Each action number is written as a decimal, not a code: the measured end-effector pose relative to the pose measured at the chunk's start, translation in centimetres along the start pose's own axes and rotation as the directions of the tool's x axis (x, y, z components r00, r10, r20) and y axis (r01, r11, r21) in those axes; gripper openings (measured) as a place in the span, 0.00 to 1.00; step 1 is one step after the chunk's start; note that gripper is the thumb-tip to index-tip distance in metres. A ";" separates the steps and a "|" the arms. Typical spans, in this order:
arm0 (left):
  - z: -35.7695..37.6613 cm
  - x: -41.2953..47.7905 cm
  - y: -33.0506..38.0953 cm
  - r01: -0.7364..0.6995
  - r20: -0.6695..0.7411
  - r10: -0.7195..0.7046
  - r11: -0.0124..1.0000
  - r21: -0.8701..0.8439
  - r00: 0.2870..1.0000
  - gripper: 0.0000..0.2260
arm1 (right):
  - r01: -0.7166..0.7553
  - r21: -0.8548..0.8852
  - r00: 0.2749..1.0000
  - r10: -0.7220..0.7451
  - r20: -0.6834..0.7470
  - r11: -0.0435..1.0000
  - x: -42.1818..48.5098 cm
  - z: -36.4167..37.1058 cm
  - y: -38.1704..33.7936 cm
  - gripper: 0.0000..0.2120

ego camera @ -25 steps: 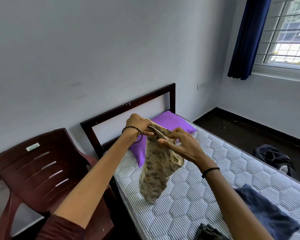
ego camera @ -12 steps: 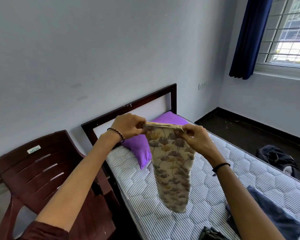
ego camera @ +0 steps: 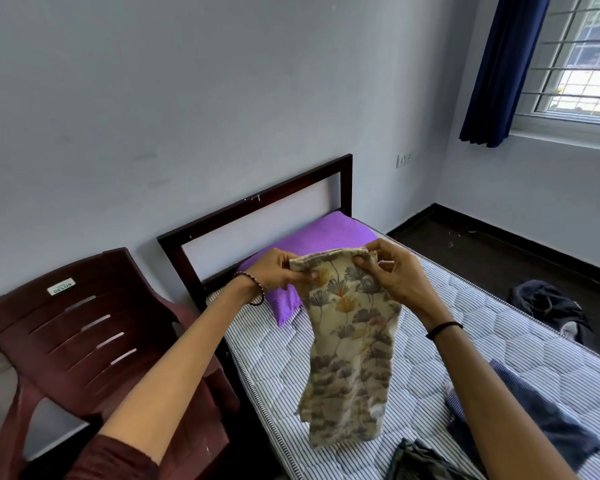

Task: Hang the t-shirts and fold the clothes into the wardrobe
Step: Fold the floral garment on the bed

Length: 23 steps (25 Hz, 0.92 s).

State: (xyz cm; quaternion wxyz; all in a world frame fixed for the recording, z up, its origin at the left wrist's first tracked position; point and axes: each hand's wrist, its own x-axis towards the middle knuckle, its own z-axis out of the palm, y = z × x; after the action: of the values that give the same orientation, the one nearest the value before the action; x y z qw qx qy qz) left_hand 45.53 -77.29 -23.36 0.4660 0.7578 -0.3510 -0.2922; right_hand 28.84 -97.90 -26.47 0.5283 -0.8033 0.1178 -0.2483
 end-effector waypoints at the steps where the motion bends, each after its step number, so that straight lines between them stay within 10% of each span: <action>1: 0.4 0.3 -0.6 0.024 0.001 -0.025 0.995 0.097 1.000 0.07 | -0.066 -0.001 0.996 0.066 0.065 0.998 -0.2 -0.3 1.1 0.15; 4: 2.8 1.3 -2.4 0.187 0.019 -0.192 0.970 0.155 0.981 0.09 | -0.158 -0.300 0.940 0.236 0.245 0.941 -1.3 -0.6 4.9 0.17; 6: 5.0 2.0 -3.2 0.300 0.073 -0.300 0.954 0.007 0.951 0.11 | -0.202 -0.470 0.940 0.305 0.153 0.859 -2.1 -0.2 6.5 0.01; 8: 6.7 3.4 -2.8 0.331 0.042 -0.329 0.931 -0.153 0.944 0.10 | -0.301 -0.536 0.944 0.326 -0.050 0.789 -1.7 -0.2 7.0 0.07; 14: 7.3 10.4 4.5 -0.065 -0.233 -0.004 0.956 -0.286 0.973 0.10 | -0.232 -0.199 0.869 0.111 -0.483 0.952 2.5 -2.9 2.9 0.08; 23: 5.7 8.6 3.1 -0.228 -0.259 0.135 0.899 -0.373 0.956 0.15 | -0.036 -0.461 0.756 -0.277 -0.593 0.887 1.0 -1.1 2.9 0.11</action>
State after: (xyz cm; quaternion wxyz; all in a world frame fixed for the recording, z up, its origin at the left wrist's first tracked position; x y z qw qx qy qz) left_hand 45.38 -88.06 -23.79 0.6730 0.6387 -0.2982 -0.2244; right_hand 29.27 -100.42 -28.43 0.2394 -0.7734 0.2918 -0.5094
